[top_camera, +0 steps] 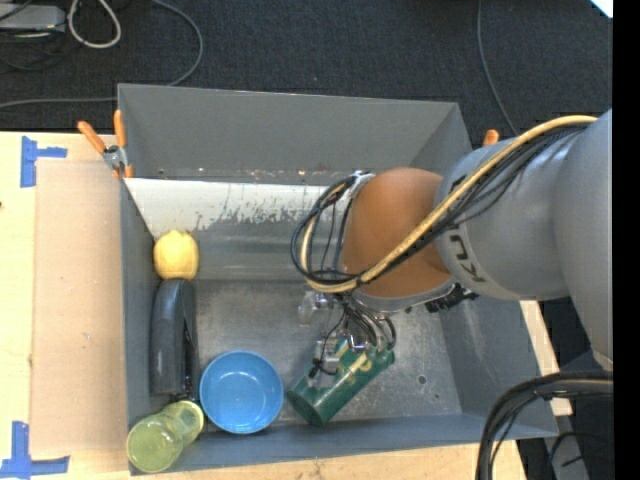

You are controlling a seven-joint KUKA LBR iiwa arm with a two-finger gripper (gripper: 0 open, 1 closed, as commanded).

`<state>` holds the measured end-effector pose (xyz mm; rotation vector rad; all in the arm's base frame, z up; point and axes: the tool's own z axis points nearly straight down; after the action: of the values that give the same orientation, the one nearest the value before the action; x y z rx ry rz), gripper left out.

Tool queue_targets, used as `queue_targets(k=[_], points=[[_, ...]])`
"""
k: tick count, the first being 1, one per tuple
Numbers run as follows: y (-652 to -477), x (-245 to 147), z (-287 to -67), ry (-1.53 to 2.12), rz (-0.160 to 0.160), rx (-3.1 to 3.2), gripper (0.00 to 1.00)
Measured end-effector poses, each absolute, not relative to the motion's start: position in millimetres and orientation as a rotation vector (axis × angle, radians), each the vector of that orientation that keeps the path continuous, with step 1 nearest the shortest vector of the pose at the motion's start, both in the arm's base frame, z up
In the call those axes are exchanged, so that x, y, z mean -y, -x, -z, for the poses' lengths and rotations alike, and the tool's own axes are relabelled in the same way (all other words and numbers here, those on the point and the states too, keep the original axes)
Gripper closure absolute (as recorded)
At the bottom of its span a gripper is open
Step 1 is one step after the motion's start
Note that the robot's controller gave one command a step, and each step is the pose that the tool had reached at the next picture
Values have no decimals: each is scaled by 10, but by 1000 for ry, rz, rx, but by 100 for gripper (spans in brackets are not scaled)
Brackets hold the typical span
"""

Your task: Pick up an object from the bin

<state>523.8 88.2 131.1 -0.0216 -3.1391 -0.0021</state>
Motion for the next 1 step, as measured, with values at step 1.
queue_targets(k=[1], points=[[-5238,-882,-1311,22,2,3139,0]])
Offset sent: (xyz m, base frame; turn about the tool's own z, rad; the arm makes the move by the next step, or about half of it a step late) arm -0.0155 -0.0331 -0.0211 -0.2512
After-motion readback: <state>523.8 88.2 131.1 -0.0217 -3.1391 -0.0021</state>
